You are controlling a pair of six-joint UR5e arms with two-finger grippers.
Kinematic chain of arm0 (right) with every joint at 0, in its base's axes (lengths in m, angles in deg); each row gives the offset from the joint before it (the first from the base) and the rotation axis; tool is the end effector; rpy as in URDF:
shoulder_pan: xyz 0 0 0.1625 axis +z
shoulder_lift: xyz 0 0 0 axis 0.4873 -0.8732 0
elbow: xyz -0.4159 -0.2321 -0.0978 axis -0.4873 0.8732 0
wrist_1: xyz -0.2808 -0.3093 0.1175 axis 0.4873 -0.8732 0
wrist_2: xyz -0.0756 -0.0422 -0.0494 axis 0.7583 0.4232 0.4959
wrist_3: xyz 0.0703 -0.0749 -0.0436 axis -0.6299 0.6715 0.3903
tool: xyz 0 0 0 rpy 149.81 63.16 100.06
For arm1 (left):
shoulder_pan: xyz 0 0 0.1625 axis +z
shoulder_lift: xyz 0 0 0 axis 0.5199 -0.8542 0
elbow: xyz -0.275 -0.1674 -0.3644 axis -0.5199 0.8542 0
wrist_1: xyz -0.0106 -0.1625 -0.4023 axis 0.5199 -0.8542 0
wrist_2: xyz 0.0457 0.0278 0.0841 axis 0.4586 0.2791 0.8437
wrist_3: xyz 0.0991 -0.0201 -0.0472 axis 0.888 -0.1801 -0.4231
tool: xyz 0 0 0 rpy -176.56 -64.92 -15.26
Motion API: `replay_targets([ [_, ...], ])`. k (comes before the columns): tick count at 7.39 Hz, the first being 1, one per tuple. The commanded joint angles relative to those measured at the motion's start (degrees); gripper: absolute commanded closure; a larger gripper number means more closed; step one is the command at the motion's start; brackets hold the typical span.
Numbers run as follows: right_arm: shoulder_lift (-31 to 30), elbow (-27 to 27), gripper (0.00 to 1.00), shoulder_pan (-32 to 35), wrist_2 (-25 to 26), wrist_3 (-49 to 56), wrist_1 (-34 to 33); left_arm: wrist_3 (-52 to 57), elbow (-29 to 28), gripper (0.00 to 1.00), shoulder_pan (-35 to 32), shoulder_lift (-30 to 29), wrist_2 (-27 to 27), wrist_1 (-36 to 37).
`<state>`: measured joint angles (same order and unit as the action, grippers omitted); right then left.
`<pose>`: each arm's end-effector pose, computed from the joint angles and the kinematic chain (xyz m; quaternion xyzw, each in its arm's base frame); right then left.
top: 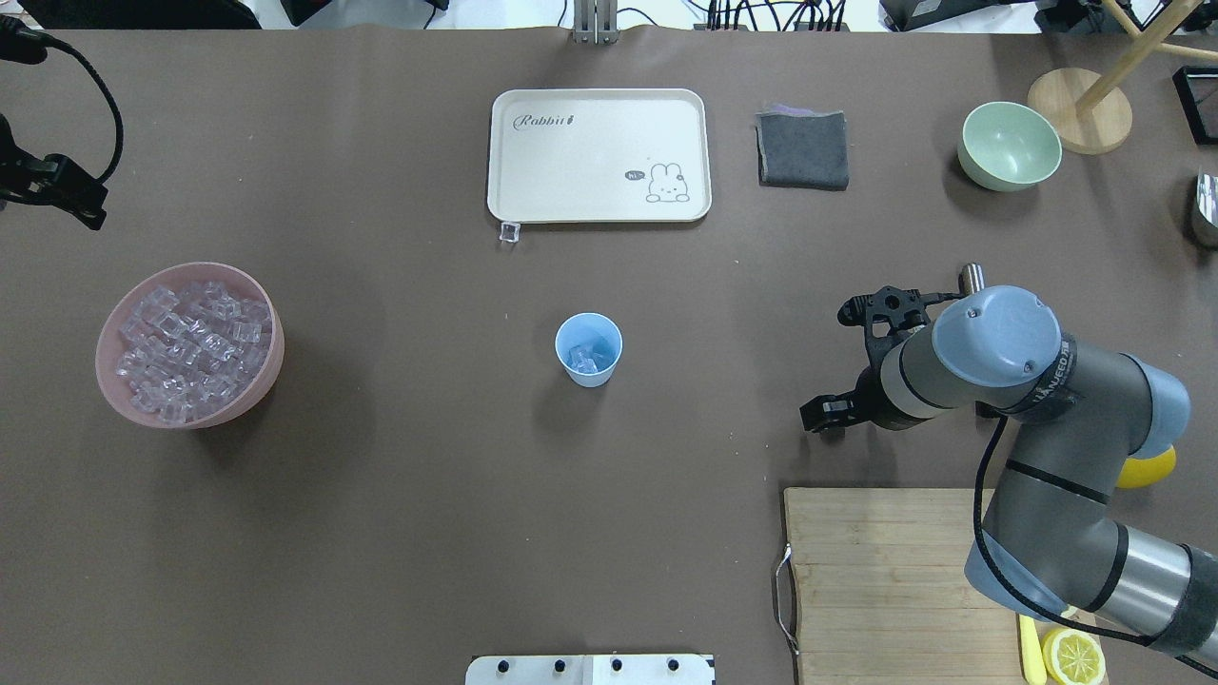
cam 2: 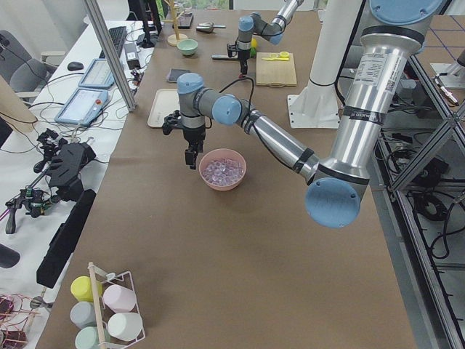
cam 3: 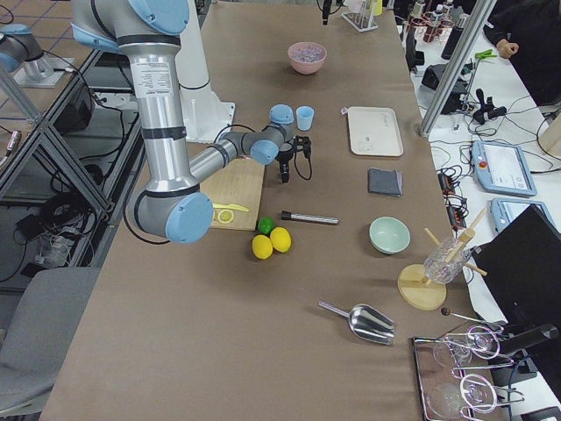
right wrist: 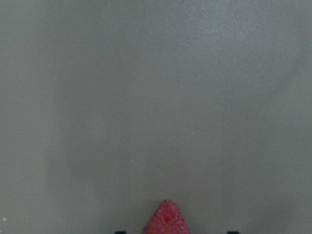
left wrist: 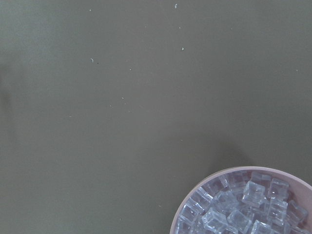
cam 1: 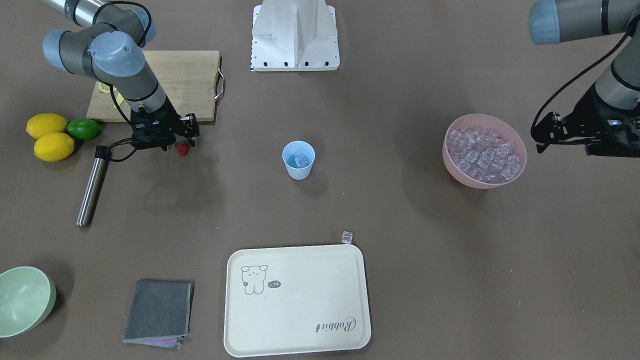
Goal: Mash ice and strawberries in cup
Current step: 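Grasp the red strawberry with the right gripper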
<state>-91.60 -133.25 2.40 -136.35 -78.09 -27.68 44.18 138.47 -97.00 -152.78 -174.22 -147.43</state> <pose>-0.4637 -0.3973 0.4731 0.0524 -0.3960 -0.0527 0.9152 0.1748 -0.5659 0.4529 0.0525 0.3204 0.0633 0.9437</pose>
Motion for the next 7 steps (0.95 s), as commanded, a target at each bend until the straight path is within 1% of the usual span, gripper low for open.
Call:
replay_targets([
  [1, 0.3, 0.0, 1.0, 0.0, 0.5, 0.1, 0.0, 0.0, 0.0, 0.03, 0.1, 0.0, 0.3, 0.0],
  [2, 0.3, -0.5, 1.0, 0.4, 0.4, 0.2, 0.0, 0.0, 0.0, 0.03, 0.1, 0.0, 0.3, -0.1],
  [4, 1.9, -3.9, 1.0, 1.5, -0.1, -0.5, -0.7, 0.0, 0.1, 0.03, 0.1, 0.0, 0.3, -0.1],
  [5, 5.0, -3.8, 1.0, 1.6, 0.0, -0.8, -1.3, 0.1, 0.0, 0.03, 0.0, 0.1, 0.3, -0.2],
  [6, 9.7, -3.8, 1.0, 1.5, 0.0, -0.9, -5.4, 0.2, 0.0, 0.03, 0.1, 0.1, 0.1, -0.2],
  [7, 15.3, -3.3, 1.0, 1.3, 0.1, -2.5, -9.9, 0.7, 0.0, 0.03, 0.1, 1.3, 0.1, -0.6],
])
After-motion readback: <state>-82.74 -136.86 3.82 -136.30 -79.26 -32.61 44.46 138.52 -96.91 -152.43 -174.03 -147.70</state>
